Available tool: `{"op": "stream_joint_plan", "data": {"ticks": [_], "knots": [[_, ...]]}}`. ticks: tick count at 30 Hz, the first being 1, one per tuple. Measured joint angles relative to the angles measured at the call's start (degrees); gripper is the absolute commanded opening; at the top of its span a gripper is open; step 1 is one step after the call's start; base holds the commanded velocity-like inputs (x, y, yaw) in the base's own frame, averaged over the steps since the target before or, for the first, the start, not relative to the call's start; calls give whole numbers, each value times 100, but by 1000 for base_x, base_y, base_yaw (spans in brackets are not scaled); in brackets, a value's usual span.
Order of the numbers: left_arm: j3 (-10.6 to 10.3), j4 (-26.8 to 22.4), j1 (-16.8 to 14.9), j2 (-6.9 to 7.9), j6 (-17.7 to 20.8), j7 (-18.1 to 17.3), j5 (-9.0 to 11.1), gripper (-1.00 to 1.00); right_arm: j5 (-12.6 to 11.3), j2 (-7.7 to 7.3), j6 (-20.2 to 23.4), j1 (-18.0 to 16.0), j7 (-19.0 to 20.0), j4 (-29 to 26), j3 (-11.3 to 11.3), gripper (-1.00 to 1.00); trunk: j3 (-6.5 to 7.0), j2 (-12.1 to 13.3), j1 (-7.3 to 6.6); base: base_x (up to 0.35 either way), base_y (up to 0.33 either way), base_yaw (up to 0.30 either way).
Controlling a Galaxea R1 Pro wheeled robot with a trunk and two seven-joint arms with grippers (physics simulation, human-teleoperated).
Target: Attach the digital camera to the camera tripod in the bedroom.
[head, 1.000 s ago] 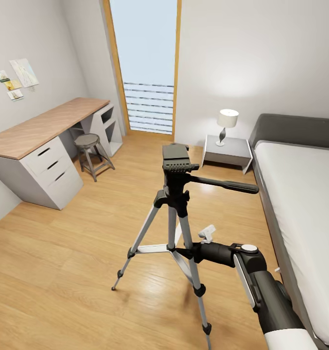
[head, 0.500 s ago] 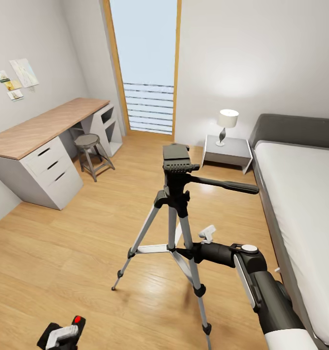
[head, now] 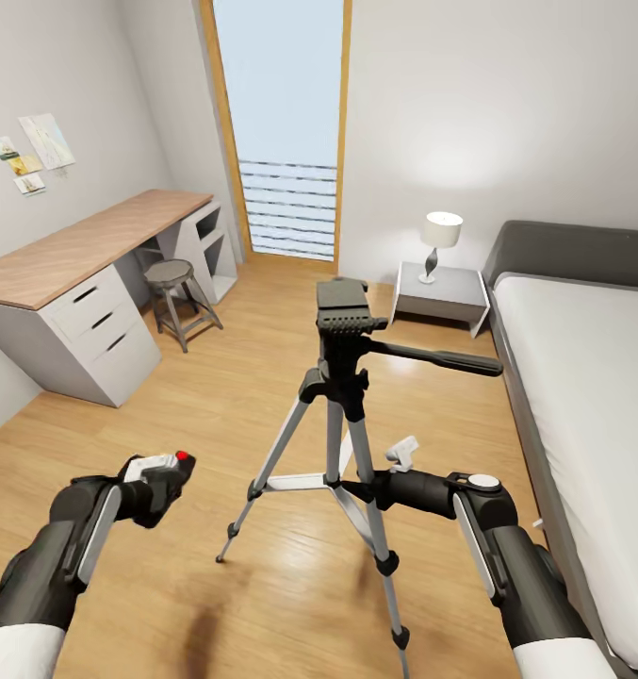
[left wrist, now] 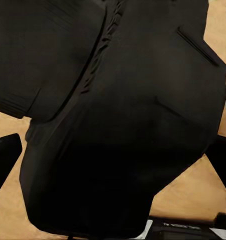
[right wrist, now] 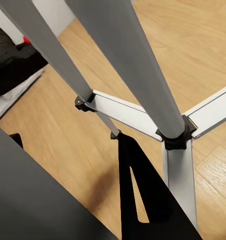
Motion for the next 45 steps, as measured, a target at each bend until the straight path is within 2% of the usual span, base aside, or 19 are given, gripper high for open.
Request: {"op": "stream_joint_plan", "data": {"ticks": [1,4,5,7,8,13,17,19,20,21,22,23,24,27,31,36,40,42,45], "knots": [[-4,102,-306,-1,29,0,72,-100,-1,0,-6,0,-2,10,-1,-100,1,-2,-1,0,0,0],[-9,1028,-1450,-5,90,-3,-54,-100,2,0,3,0,0,-6,2,-100,-1,1,0,0,0,0],[-11,1125,-1749,-7,100,-3,33,-100,4,0,-9,0,-2,14,3,-100,1,-3,-2,0,0,0],[-12,1650,-2380,-8,106,-7,-70,-100,7,0,3,0,1,-6,5,-100,-1,1,0,0,0,0],[-13,1721,-2663,-13,112,-8,26,-100,6,0,-11,0,-1,17,5,-100,1,-3,-2,0,0,0],[-14,2244,-3897,-97,122,-42,31,-100,3,0,-9,0,-1,12,-1,-100,1,-2,-1,0,0,0],[-20,2587,-4995,-396,123,-288,136,-100,-1,0,-13,0,-3,19,-2,-100,1,-4,-2,0,0,0],[-24,2865,-5636,-786,125,-589,86,-100,3,0,-6,0,-1,8,-3,-100,1,-2,-1,0,0,0],[-24,2895,-5746,-894,123,-670,254,-100,-5,0,-14,0,-5,25,-3,-100,1,-5,-3,0,0,0],[-42,2925,-5879,-1039,119,-801,31,-100,1,0,-2,0,-1,2,-3,-100,0,-1,-1,0,0,0],[-42,2922,-5934,-1118,119,-886,160,-100,-4,0,-8,0,-6,16,-3,-100,0,-3,-2,0,0,0],[-42,2908,-5974,-1177,117,-978,45,-100,-3,0,-5,0,-4,8,-3,-100,0,-2,-1,0,0,0],[-42,2837,-6029,-1263,116,-1177,101,-100,-1,0,-5,0,-3,9,-3,-100,0,-2,-1,0,0,0],[-43,2651,-6091,-1350,87,-1728,82,-100,-1,0,-5,0,-3,10,-3,-100,0,-2,-2,0,0,0],[-50,2517,-6119,-1378,38,-2378,-43,-100,2,0,-6,0,0,10,-4,-100,0,-2,-2,0,0,0],[-78,2337,-6129,-1389,26,-2659,-87,-100,-12,0,-4,0,4,7,-30,-100,0,-2,-2,0,0,0],[-153,1798,-6138,-1406,35,-2720,-71,-100,-33,0,-1,-2,6,10,-63,-100,0,-2,-2,0,0,0],[-273,1429,-6143,-1421,41,-2732,-51,-100,-42,0,-2,-2,3,14,-71,-100,0,-3,-2,0,0,0],[-657,1101,-6144,-1421,32,-2741,-80,-100,-44,0,5,-3,5,5,-76,-100,0,-1,-1,0,0,0]]}}
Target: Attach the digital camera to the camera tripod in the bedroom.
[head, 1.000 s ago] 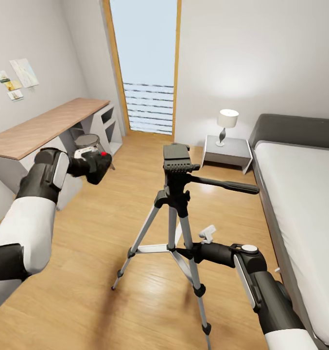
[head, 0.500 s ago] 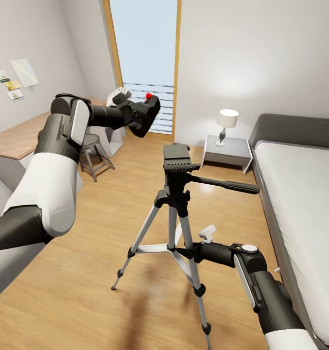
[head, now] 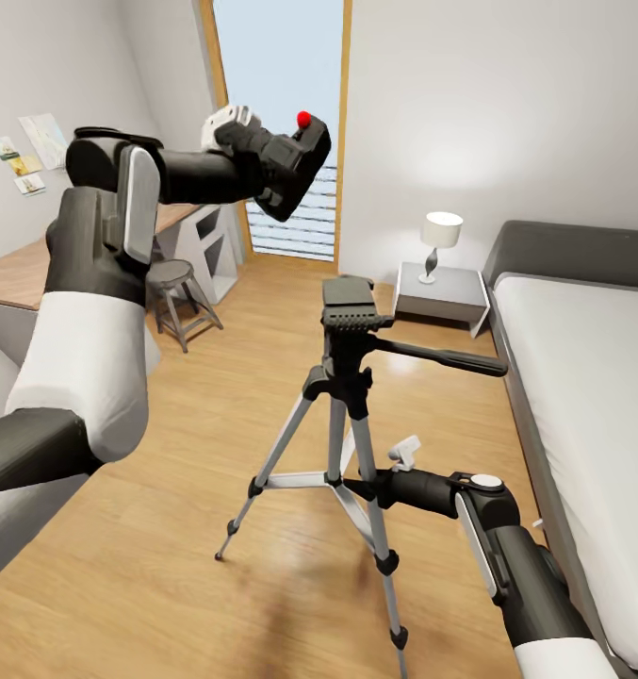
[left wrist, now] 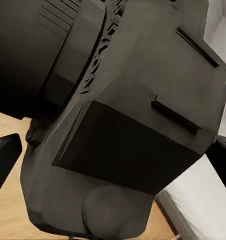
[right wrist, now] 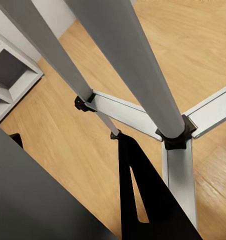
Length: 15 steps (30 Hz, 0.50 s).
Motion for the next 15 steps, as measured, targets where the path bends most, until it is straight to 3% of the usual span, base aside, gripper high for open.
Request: {"op": "stream_joint_plan", "data": {"ticks": [3,5,9,15], "knots": [[-692,-145,-3,12,12,-53,46,-100,0,0,0,-2,1,0,-2,-100,0,0,0,0,0,0],[-976,-152,-5,14,8,-79,60,-100,-4,0,-1,0,-2,-1,-2,-100,0,0,0,0,0,0],[-1202,-111,-5,15,-2,-230,76,-100,-5,0,-1,0,-3,0,-3,-100,0,0,0,0,0,0],[-1282,50,-9,58,-11,-1066,32,-100,-37,-2,2,-2,0,-4,-60,-100,0,0,0,0,0,0]]}}
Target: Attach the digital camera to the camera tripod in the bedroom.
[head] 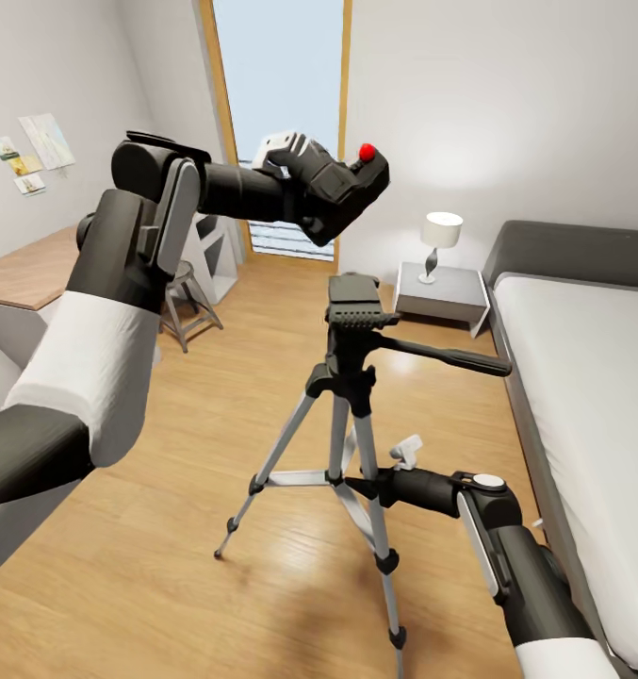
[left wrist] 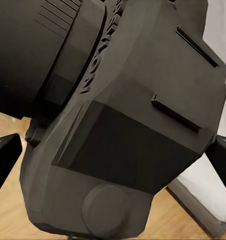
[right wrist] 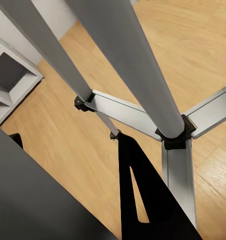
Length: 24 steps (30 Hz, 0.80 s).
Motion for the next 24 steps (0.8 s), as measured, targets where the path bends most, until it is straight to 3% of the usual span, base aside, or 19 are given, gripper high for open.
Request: {"op": "stream_joint_plan", "data": {"ticks": [8,9,10,13,16,21,23,24], "knots": [[-111,47,-301,176,-73,-838,-18,-100,-52,-1,-5,1,9,2,-96,-100,1,-1,0,0,0,0],[-207,51,-403,200,-73,-999,-4,-100,-53,-1,-10,2,10,4,-101,-100,1,-1,0,0,0,0],[-485,113,-697,286,-91,-1369,-12,-100,-52,0,-7,3,12,-9,-108,-100,2,1,1,0,0,0],[-734,236,-944,445,-107,-1689,-48,-100,-55,0,-9,5,10,-1,-105,-100,0,-1,0,0,0,0],[-843,431,-1053,615,-106,-1913,-76,-100,-54,-1,-2,5,9,-6,-103,-100,0,0,0,0,0,0],[-952,1088,-1075,643,-75,-1964,-74,-100,-51,0,16,1,12,-16,-102,-100,0,2,1,0,0,0],[-1113,1201,-1076,644,-66,-1965,-60,-100,-52,-1,7,1,9,-10,-100,-100,0,1,1,0,0,0],[-1454,1282,-1074,638,-52,-1969,-58,-100,-51,-1,7,0,10,-9,-99,-100,-1,1,0,0,0,0]]}}
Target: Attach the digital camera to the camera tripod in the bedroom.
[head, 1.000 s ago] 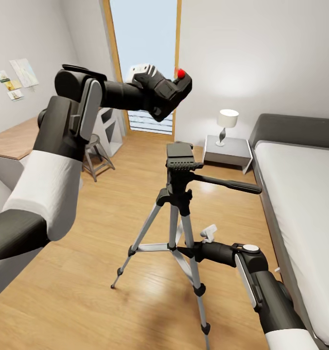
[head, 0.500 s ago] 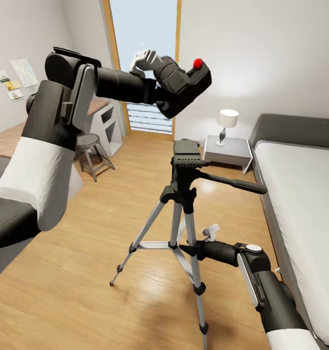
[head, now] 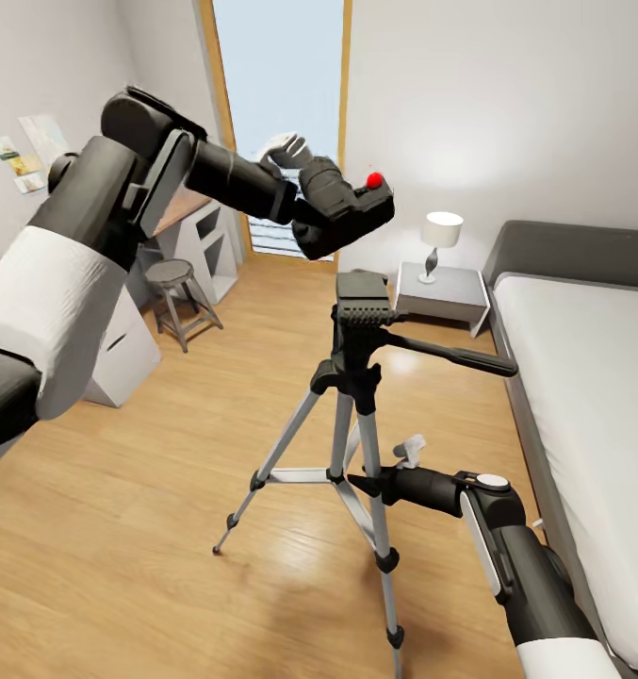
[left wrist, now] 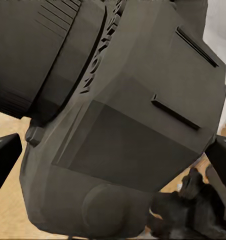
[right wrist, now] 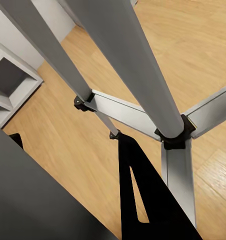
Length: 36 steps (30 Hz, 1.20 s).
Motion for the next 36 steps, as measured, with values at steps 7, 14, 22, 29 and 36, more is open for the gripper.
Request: {"op": "stream_joint_plan", "data": {"ticks": [7,14,22,29,36], "knots": [[-868,55,-1,-6,4,-33,19,-100,-1,0,-6,2,-4,-1,0,-100,1,0,0,0,0,0],[-1038,31,-1,12,0,-175,14,-100,1,0,-6,2,-5,-2,1,-100,1,-1,0,0,0,0],[-1112,26,-1,23,-5,-341,17,-100,2,0,1,2,-8,-5,7,-100,1,-1,0,0,0,0],[-1149,-45,-1,38,-31,-490,3,-100,4,0,3,3,-8,-7,9,-100,1,-1,0,0,0,0],[-1149,-505,-2,104,-36,-489,-327,-100,7,0,2,5,-6,-6,9,-100,1,-1,0,0,0,0]]}}
